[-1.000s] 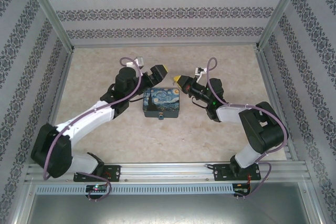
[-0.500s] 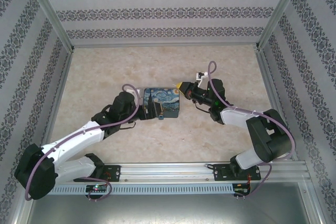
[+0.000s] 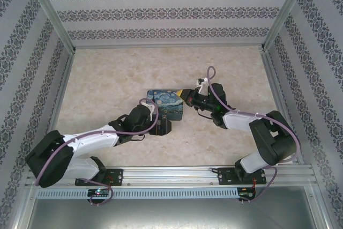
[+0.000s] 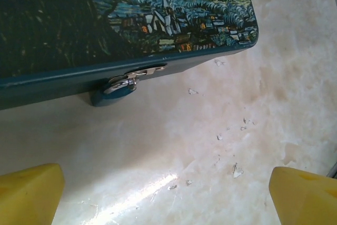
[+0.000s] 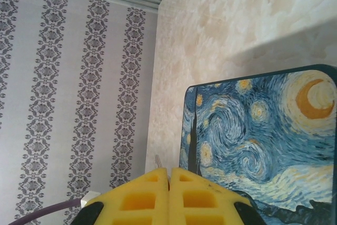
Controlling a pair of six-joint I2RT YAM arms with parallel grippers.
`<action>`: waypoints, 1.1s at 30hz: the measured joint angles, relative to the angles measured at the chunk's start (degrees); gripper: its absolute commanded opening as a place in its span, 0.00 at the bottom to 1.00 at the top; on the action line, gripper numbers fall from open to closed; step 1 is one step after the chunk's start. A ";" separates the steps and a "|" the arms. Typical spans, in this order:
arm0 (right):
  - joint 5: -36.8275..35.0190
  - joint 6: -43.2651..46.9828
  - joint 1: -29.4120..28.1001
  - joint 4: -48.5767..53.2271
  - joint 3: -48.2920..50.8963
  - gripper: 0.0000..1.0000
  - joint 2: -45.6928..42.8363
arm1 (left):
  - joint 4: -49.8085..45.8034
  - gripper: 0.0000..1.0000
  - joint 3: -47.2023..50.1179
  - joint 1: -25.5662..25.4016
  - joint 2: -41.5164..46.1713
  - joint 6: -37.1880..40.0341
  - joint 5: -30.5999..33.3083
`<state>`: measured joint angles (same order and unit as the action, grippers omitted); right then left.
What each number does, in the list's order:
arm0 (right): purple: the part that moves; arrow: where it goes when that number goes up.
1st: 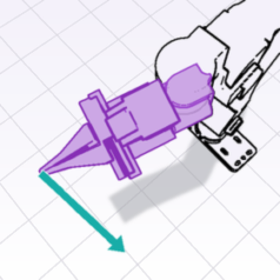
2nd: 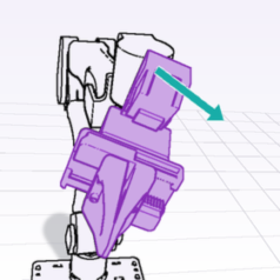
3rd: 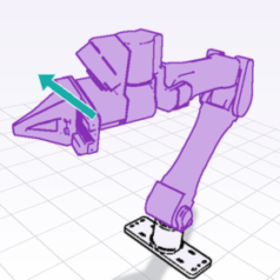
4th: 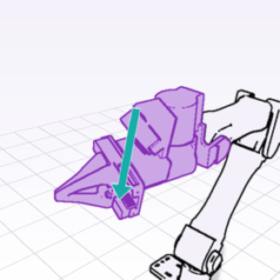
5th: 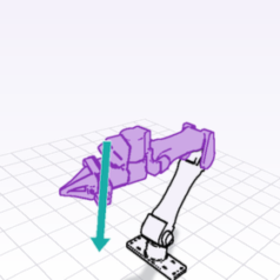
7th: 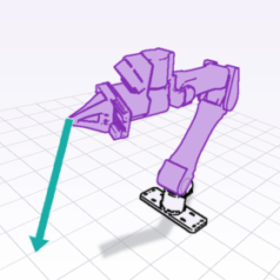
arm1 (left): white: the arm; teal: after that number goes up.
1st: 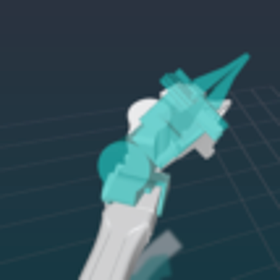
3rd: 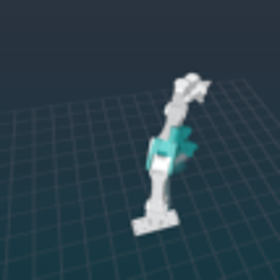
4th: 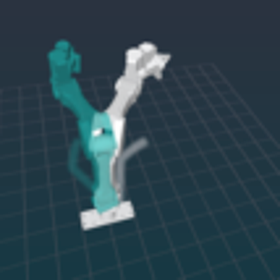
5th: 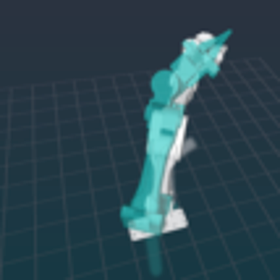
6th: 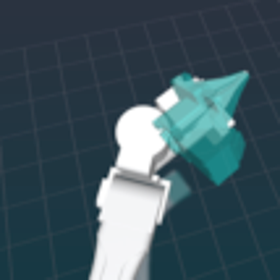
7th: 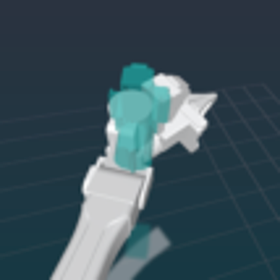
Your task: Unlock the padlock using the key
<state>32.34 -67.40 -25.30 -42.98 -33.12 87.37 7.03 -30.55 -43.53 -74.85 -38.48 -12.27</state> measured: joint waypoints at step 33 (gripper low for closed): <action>0.07 0.09 3.08 0.33 -5.73 0.00 9.66 | 18.05 0.93 -3.80 -0.39 -19.23 11.30 2.89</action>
<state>32.40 -67.31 -22.22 -42.65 -38.85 97.03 25.08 -34.35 -43.92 -94.08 -27.18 -9.39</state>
